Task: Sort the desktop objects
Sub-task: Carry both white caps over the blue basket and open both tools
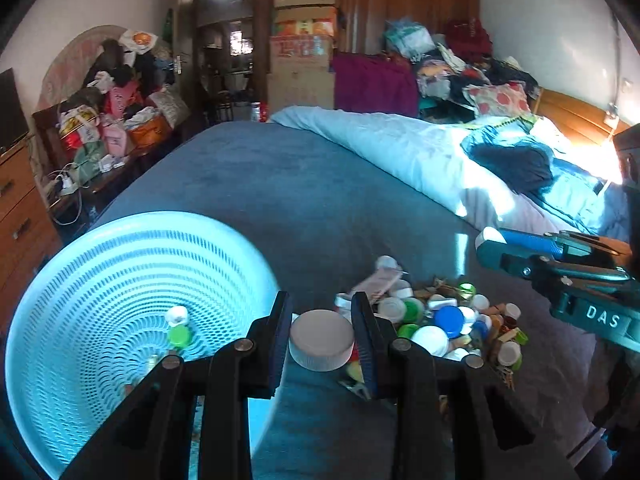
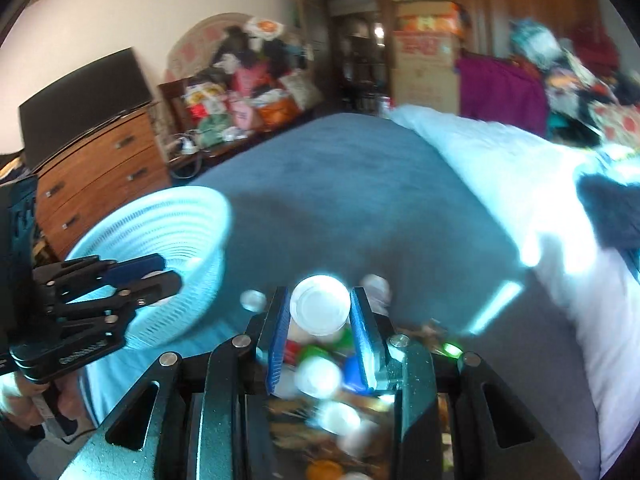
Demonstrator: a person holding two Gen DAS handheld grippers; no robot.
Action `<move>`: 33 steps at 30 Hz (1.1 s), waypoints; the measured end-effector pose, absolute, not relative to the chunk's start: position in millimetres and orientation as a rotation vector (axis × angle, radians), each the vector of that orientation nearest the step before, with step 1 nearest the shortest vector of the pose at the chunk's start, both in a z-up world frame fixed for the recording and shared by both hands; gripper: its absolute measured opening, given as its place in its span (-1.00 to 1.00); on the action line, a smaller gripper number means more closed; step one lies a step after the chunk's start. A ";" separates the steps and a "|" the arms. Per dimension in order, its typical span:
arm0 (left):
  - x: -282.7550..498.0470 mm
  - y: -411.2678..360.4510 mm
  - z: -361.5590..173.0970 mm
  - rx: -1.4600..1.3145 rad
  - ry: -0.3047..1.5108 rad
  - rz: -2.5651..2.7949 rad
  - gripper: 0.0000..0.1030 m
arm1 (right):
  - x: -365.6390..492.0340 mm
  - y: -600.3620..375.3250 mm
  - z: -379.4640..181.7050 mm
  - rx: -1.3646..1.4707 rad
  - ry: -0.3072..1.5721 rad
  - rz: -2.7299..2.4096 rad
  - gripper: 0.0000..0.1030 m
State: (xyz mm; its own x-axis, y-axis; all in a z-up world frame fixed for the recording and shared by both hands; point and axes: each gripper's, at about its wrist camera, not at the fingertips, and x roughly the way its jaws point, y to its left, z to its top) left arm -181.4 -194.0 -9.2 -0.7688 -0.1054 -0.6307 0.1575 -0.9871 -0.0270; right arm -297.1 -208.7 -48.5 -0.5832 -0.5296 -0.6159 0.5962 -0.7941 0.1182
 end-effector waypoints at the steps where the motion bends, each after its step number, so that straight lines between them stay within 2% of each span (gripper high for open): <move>1: -178.2 -205.8 -7.4 0.995 0.122 -2.803 -0.39 | -293.9 -227.7 -44.7 0.857 0.148 -2.312 -0.44; 7: -161.0 -269.5 -12.7 1.031 0.201 -2.661 -0.38 | -275.7 -323.5 -38.8 0.864 0.218 -2.180 -0.44; 14: -154.0 -320.4 -43.7 1.166 0.298 -2.492 -0.38 | -265.1 -395.6 -54.6 0.940 0.302 -2.100 -0.44; 21: -152.1 -336.6 -61.6 1.200 0.328 -2.430 -0.38 | -264.1 -420.3 -66.8 0.980 0.331 -2.070 -0.44; 33: -154.6 -342.8 -62.9 1.194 0.330 -2.430 -0.38 | -265.5 -426.5 -66.7 0.984 0.338 -2.069 -0.44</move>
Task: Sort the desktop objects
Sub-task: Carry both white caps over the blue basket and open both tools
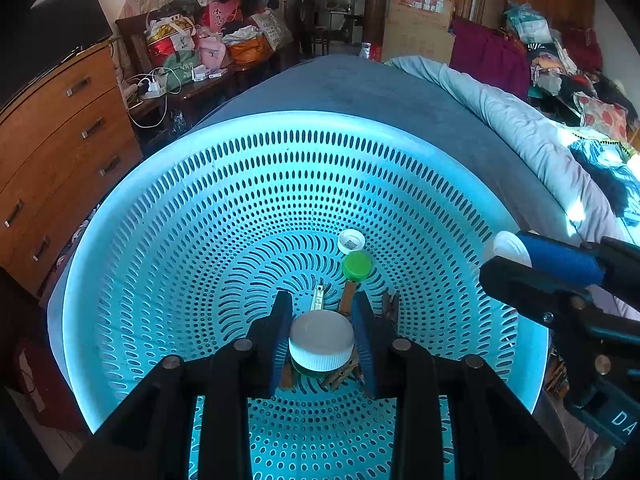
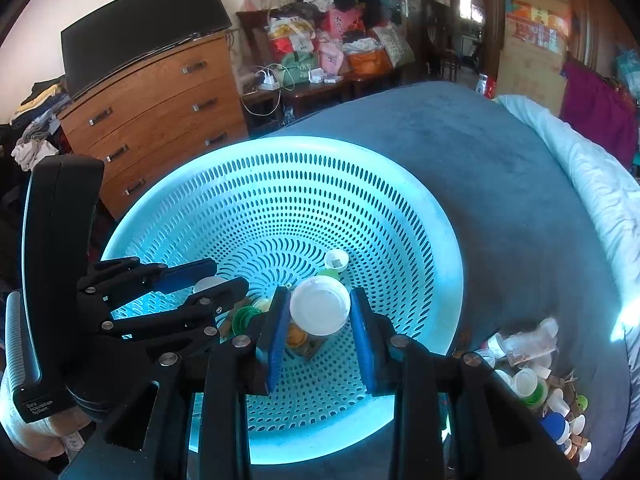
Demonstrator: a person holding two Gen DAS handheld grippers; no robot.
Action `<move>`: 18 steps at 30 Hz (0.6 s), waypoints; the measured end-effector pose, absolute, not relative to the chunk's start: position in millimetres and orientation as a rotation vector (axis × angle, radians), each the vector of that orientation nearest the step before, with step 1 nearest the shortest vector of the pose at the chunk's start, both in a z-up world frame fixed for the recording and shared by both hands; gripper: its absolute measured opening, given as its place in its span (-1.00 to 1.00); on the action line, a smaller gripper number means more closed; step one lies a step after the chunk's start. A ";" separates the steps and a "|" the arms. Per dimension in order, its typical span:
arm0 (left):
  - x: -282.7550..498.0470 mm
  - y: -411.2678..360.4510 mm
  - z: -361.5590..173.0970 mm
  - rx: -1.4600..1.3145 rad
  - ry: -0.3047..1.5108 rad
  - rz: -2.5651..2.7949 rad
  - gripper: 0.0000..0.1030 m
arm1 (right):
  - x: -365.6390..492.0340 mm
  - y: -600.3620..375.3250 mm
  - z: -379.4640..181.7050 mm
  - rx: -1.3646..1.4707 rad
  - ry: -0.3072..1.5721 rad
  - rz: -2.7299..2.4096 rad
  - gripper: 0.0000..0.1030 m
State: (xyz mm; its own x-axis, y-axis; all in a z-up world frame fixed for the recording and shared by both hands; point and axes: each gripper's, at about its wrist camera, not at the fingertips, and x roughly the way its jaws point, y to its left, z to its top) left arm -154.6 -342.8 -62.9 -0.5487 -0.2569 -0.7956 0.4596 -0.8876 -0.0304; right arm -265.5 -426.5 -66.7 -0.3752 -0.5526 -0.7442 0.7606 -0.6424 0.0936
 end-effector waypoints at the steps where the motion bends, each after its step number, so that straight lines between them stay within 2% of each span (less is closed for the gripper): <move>1: -154.7 -343.1 -63.8 1.195 0.327 -2.428 -0.38 | -265.0 -426.9 -66.4 0.983 0.338 -2.069 -0.44; 10: -151.1 -344.6 -61.8 1.200 0.317 -2.411 -0.38 | -264.4 -428.5 -66.3 0.974 0.341 -2.079 -0.37; 11: -150.7 -344.8 -62.0 1.203 0.319 -2.405 -0.38 | -264.3 -428.4 -66.0 0.972 0.346 -2.085 -0.28; 13: -151.6 -345.4 -62.7 1.208 0.326 -2.391 -0.38 | -263.8 -427.4 -64.5 0.964 0.346 -2.100 0.26; 14: -152.0 -346.4 -63.2 1.208 0.324 -2.387 -0.38 | -262.5 -426.1 -62.5 0.948 0.347 -2.121 0.38; 15: -152.0 -345.8 -63.1 1.210 0.317 -2.383 -0.38 | -261.4 -424.7 -60.4 0.932 0.347 -2.137 0.46; 18: -151.5 -344.8 -62.2 1.211 0.313 -2.371 -0.38 | -259.9 -423.5 -57.0 0.929 0.336 -2.134 0.45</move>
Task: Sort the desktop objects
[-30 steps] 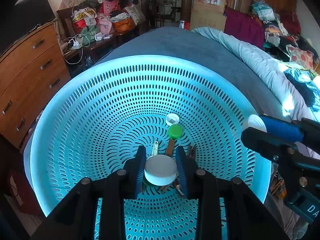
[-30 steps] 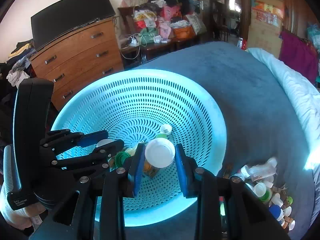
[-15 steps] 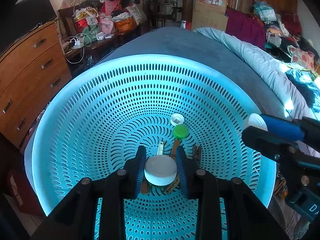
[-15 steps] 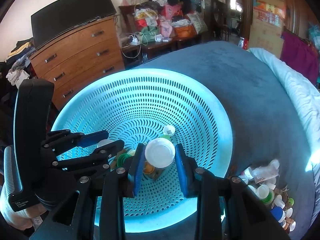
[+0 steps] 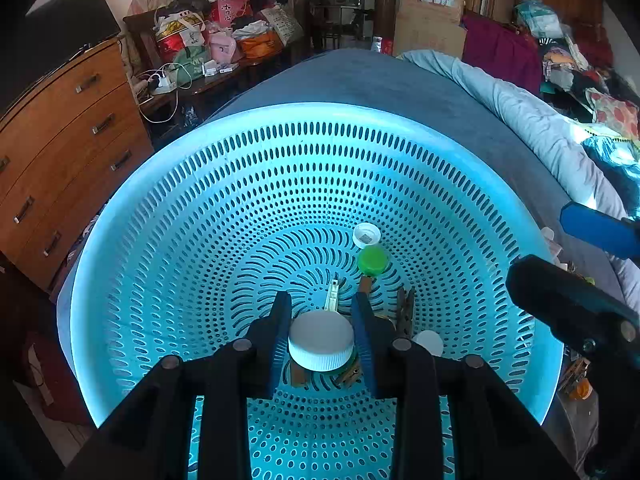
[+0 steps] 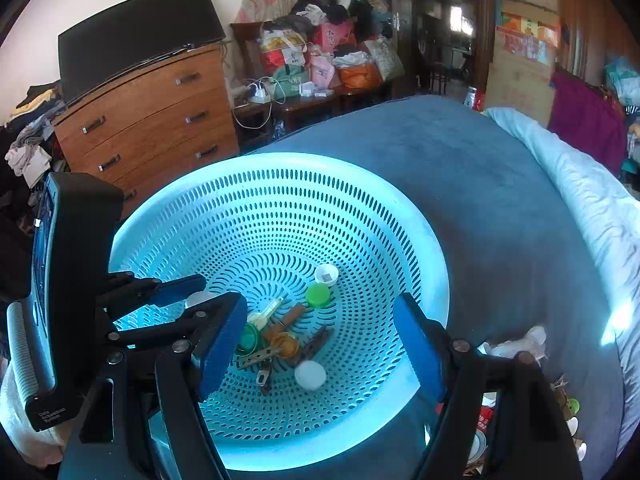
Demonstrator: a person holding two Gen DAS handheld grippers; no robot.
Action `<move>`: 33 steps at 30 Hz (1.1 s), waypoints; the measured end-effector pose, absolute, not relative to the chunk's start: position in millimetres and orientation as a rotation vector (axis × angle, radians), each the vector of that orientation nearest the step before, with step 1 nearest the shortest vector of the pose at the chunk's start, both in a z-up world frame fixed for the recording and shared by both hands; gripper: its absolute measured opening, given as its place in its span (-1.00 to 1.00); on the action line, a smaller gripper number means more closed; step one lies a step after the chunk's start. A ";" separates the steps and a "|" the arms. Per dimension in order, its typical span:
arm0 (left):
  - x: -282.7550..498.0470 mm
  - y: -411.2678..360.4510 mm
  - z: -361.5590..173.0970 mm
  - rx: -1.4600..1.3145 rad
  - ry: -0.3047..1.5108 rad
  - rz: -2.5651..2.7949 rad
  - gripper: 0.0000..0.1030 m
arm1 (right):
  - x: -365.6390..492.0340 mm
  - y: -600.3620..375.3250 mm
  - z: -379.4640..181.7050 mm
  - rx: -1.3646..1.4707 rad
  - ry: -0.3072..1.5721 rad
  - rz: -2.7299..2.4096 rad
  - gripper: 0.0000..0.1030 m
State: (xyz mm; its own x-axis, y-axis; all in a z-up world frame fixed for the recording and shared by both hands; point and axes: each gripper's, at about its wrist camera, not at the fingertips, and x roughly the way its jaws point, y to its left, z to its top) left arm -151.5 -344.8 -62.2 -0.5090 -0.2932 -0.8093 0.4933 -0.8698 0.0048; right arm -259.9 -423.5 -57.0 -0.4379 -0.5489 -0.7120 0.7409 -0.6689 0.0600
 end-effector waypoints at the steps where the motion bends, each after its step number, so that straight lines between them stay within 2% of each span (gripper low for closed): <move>1: -151.4 -344.7 -62.2 1.212 0.314 -2.367 -0.38 | -259.2 -422.5 -56.3 0.925 0.338 -2.137 0.45; 9: -154.0 -342.0 -60.9 1.195 0.302 -2.354 -0.19 | -256.8 -405.8 -49.3 0.912 0.313 -2.158 0.48; 14: -154.8 -328.5 -52.6 1.197 0.228 -2.322 -0.19 | -246.7 -374.5 -32.9 0.863 0.272 -2.214 0.55; 17: -147.5 -308.5 -38.2 1.158 0.167 -2.337 -0.16 | -231.0 -337.9 -16.9 0.797 0.279 -2.316 0.91; 18: -144.6 -298.4 -32.5 1.142 0.148 -2.362 -0.10 | -224.4 -323.7 -11.9 0.776 0.279 -2.358 1.00; 20: -137.4 -277.7 -22.2 1.107 0.143 -2.431 0.35 | -211.6 -293.9 -2.4 0.752 0.288 -2.459 1.00; 22: -129.4 -256.5 -14.5 1.080 0.158 -2.497 0.54 | -201.2 -266.2 3.4 0.772 0.322 -2.561 1.00; 24: -124.8 -234.1 -9.7 1.065 0.134 -2.518 0.54 | -192.8 -239.3 4.5 0.826 0.359 -2.647 1.00; 27: -119.6 -204.6 -3.6 1.061 0.096 -2.532 0.75 | -178.6 -200.3 6.3 0.891 0.383 -2.753 1.00; 33: -113.3 -159.3 3.5 1.132 0.164 -2.602 0.75 | -149.9 -147.7 19.6 0.966 0.296 -2.850 1.00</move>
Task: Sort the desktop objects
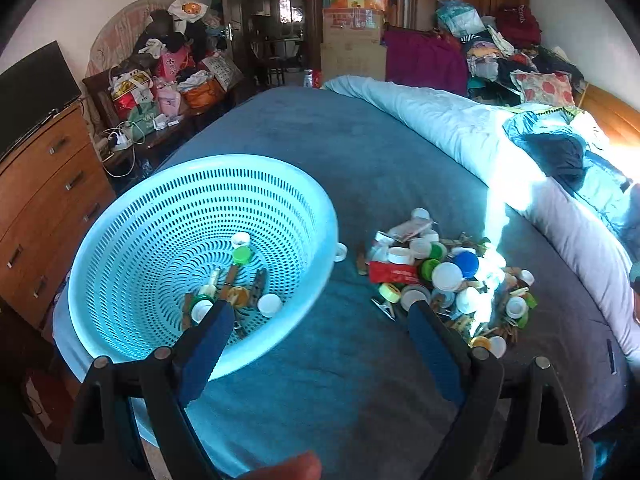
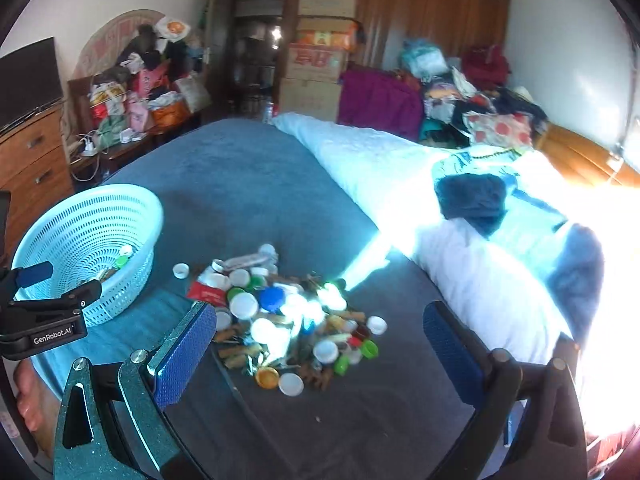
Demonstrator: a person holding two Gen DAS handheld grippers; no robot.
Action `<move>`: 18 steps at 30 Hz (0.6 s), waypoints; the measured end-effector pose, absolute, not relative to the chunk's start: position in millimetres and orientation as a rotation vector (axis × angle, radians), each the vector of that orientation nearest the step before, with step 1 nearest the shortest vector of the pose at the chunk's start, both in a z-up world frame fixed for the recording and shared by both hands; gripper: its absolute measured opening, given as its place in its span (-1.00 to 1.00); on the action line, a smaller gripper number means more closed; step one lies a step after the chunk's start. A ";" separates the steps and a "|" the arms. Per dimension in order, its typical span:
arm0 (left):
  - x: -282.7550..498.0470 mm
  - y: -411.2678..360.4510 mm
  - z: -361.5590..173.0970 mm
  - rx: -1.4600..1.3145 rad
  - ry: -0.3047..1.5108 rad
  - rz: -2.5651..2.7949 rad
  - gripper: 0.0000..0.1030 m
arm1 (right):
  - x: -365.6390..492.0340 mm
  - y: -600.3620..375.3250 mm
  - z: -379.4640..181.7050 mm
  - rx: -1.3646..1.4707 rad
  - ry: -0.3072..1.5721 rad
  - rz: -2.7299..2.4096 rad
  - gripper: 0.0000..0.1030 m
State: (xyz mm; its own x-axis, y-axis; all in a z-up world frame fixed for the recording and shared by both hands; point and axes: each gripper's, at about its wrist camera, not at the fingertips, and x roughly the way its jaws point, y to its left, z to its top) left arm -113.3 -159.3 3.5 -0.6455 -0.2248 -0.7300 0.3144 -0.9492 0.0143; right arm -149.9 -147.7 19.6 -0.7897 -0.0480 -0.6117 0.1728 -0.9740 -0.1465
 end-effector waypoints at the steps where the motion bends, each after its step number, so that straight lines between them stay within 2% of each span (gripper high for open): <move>1: -110.8 -151.7 5.5 1.135 0.153 -2.609 0.75 | -146.8 -144.9 21.0 0.976 0.299 -2.854 1.00; 11: -88.0 -106.0 29.6 1.108 -0.015 -2.649 0.75 | -118.0 -130.8 37.4 0.915 0.245 -2.873 1.00; 18: -72.5 -97.2 49.0 1.039 -0.046 -2.661 0.75 | -106.7 -129.4 43.9 0.888 0.237 -2.875 1.00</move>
